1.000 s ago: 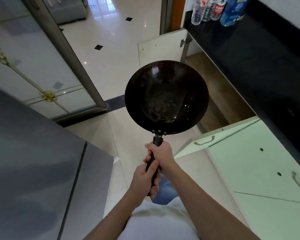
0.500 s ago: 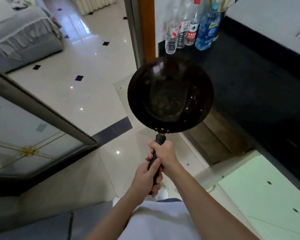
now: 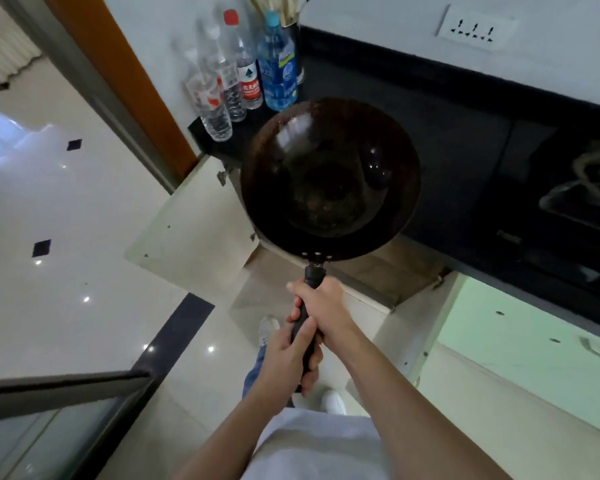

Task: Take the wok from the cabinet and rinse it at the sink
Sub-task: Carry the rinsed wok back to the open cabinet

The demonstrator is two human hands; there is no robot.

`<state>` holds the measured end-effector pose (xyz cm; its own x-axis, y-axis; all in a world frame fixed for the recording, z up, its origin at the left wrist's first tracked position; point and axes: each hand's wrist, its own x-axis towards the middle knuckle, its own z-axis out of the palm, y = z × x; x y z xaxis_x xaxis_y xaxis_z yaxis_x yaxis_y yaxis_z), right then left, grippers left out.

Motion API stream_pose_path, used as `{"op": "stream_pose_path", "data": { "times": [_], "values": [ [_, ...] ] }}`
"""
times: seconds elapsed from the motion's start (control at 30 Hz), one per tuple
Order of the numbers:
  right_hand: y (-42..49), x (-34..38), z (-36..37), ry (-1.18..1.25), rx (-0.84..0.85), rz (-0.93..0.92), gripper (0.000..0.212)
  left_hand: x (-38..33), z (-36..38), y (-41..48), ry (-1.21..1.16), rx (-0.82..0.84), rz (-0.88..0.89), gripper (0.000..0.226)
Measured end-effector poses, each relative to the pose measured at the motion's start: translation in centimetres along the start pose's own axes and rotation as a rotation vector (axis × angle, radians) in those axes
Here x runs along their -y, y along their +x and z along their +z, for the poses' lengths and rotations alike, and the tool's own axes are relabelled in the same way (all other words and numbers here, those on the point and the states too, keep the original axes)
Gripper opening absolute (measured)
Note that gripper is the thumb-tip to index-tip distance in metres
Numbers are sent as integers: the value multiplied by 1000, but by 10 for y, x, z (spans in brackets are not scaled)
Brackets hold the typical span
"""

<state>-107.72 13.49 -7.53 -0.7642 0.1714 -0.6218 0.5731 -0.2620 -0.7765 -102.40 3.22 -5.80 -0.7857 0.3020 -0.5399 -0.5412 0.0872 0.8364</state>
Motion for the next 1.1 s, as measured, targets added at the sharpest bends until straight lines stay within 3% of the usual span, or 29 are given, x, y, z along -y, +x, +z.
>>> {"op": "stream_pose_path", "data": {
  "times": [0.2, 0.53, 0.77, 1.1],
  "values": [
    [39, 36, 9, 76, -213, 30, 27, -41, -27, 65, 125, 221, -82, 37],
    [82, 79, 35, 256, -495, 28, 32, -96, -63, 139, 185, 517, -114, 35],
    [108, 101, 32, 291, -548, 4, 37, -121, -64, 175, 171, 593, -165, 38],
    [157, 133, -1, 365, -473, -4, 29, -147, -30, 226, 234, 538, -166, 36]
  ]
}}
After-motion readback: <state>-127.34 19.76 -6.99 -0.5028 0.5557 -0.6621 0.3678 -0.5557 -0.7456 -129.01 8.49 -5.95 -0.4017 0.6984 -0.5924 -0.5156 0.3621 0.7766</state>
